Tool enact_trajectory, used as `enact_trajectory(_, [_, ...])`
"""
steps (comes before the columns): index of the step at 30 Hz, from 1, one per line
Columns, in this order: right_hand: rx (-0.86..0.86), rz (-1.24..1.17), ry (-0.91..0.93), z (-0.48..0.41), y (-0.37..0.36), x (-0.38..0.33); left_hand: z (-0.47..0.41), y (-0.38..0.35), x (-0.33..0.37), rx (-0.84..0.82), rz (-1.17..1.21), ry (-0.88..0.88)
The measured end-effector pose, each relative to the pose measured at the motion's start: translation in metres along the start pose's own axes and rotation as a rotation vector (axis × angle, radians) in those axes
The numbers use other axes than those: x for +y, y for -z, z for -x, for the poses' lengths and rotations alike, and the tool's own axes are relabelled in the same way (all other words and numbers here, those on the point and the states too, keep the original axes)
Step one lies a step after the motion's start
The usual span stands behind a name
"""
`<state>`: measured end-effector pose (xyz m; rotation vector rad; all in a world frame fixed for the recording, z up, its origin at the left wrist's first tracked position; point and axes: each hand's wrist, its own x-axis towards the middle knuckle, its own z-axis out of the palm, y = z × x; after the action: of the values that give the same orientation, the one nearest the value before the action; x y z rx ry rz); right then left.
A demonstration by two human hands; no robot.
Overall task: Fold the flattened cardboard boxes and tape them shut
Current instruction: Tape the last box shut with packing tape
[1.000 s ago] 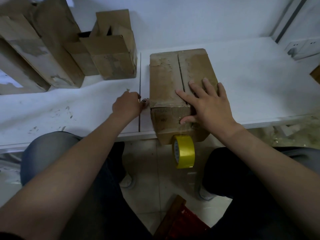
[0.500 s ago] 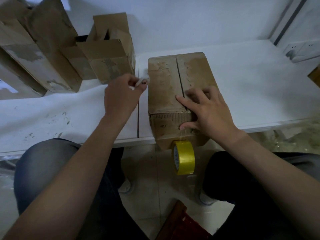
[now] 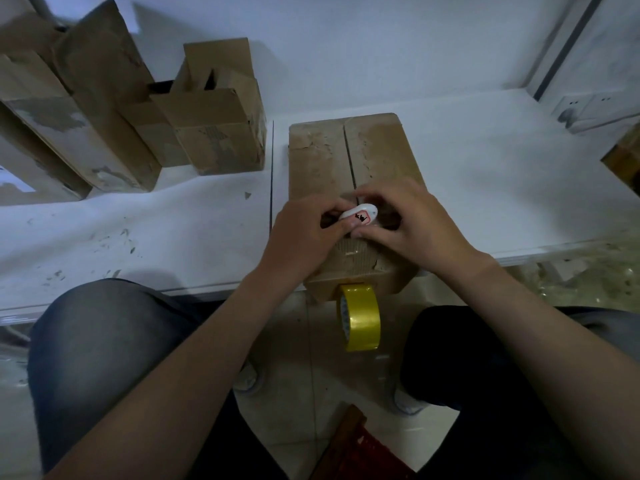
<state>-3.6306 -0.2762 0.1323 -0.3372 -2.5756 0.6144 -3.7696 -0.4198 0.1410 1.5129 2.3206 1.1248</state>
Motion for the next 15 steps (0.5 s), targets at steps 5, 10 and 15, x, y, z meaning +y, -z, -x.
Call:
enact_trajectory(5, [-0.021,-0.116,-0.048,-0.002,0.000,0.003,0.000,0.001,-0.002,-0.015,0.032,0.011])
enact_trajectory(10, [0.004,-0.228,-0.100,-0.002,0.007,0.004,0.002,0.000,-0.002,0.008,0.086,0.027])
enact_trajectory(15, [0.019,-0.400,-0.172,-0.001,0.014,0.000,0.002,-0.001,0.002,0.089,0.153,0.012])
